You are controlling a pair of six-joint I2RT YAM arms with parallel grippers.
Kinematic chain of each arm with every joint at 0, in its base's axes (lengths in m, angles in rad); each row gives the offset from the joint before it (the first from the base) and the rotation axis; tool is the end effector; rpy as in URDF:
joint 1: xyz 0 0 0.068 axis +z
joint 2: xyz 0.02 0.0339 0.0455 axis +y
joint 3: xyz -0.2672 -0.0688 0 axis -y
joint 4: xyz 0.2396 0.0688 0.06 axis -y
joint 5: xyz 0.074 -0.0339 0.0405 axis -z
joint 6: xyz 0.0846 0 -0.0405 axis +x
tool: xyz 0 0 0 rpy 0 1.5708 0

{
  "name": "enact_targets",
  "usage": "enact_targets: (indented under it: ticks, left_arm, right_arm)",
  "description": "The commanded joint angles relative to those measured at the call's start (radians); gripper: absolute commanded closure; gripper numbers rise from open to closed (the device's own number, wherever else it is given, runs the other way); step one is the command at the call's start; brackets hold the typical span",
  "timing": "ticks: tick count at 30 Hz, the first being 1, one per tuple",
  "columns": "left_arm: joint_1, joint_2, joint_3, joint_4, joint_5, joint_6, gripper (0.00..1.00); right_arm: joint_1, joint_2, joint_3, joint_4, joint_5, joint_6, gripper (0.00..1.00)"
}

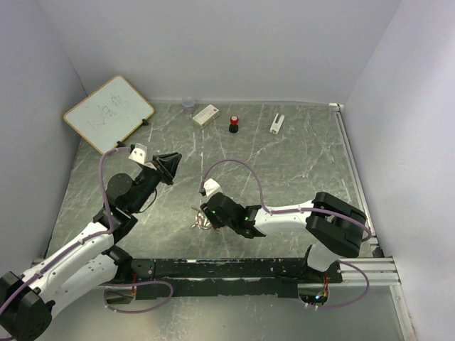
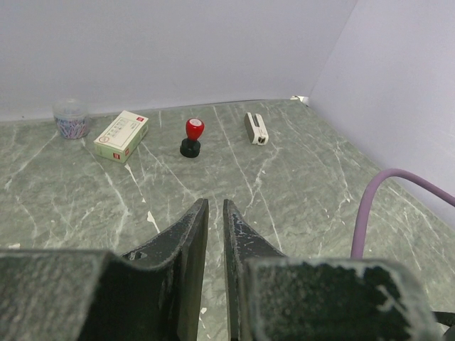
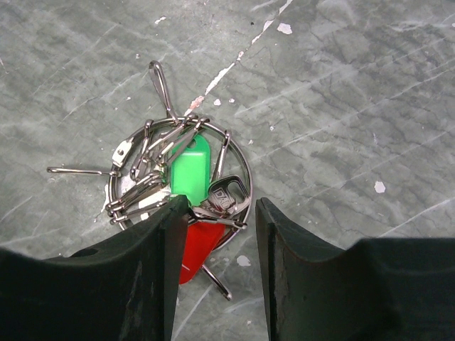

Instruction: Remove the keys from the keyring

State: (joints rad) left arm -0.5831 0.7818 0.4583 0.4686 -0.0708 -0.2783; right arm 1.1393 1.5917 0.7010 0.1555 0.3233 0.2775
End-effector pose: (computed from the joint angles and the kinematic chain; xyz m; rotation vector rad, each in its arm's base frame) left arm 0.1981 -0.1235 0.3054 0.1623 1.4500 -0.6571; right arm 0.1655 0.2951 0.1286 -0.8031 2.1426 0.3765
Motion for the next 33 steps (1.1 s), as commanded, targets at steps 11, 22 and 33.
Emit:
enact_targets:
  ticks: [11, 22, 33]
  left_arm:
    - [0.007, -0.029, -0.016, 0.022, -0.012, -0.005, 0.76]
    - [0.006, -0.006, 0.009, 0.018, 0.008, 0.025, 0.77]
    - [0.008, 0.032, -0.012, 0.169, 0.244, 0.107, 0.79]
  right_arm:
    - [-0.001, 0.069, 0.000, 0.022, 0.040, 0.040, 1.00]
    - [0.000, -0.182, 0.139, -0.090, 0.193, -0.096, 1.00]
    - [0.001, -0.387, 0.260, -0.151, 0.118, -0.250, 1.00]
